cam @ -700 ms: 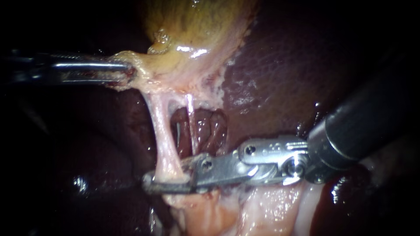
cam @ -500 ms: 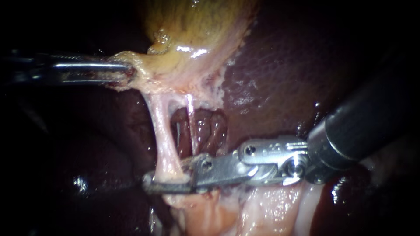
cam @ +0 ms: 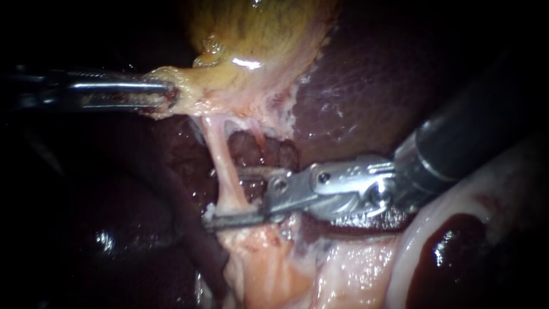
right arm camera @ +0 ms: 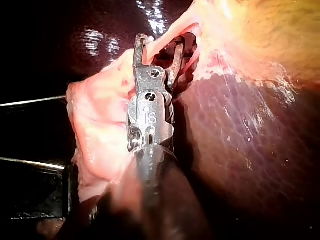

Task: Going back first clip left tube

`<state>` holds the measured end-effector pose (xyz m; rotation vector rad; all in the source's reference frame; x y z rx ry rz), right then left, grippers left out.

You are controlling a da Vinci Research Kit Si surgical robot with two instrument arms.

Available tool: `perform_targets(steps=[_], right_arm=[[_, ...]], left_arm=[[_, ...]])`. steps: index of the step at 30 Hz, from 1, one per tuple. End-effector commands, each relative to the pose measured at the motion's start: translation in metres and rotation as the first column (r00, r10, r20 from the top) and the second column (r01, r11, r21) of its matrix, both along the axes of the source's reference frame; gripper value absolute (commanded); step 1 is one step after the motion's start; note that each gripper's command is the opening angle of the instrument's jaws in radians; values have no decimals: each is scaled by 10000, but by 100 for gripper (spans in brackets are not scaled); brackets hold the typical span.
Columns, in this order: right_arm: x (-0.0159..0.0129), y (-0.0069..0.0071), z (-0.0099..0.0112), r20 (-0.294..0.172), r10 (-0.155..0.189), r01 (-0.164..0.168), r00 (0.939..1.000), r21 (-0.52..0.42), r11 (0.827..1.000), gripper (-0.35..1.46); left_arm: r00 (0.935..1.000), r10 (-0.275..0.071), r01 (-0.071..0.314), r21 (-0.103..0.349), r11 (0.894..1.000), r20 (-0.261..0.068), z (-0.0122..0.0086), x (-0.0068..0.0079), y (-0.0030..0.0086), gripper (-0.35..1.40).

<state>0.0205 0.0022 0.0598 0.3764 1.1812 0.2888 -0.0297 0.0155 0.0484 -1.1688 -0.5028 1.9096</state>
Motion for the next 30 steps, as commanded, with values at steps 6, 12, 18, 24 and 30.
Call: perform_targets(steps=[6, 12, 18, 24, 30], right_arm=[[-60, 5, -15, -158, -315, 308, 9994, -423, 9986, 50], [-115, 22, -41, -350, -641, 612, 9973, -763, 9952, 50], [-144, 29, -49, -320, -621, 593, 9976, -845, 9947, 50], [-152, 28, -44, -322, -637, 608, 9974, -858, 9945, 50], [-155, 29, -43, -320, -636, 607, 9975, -857, 9945, 50]], left_arm=[[10000, 4, -4, -1, 10000, -1, -1, 1, 0, -35], [10000, 4, -4, -1, 10000, -1, -1, 1, 0, -35], [10000, -1, 1, -1, 10000, -4, 0, -1, 0, -35], [10000, -39, 39, -17, 10000, -29, 5, -10, 2, -35], [10000, -26, 26, -49, 10000, -13, 26, -30, 5, -35]])
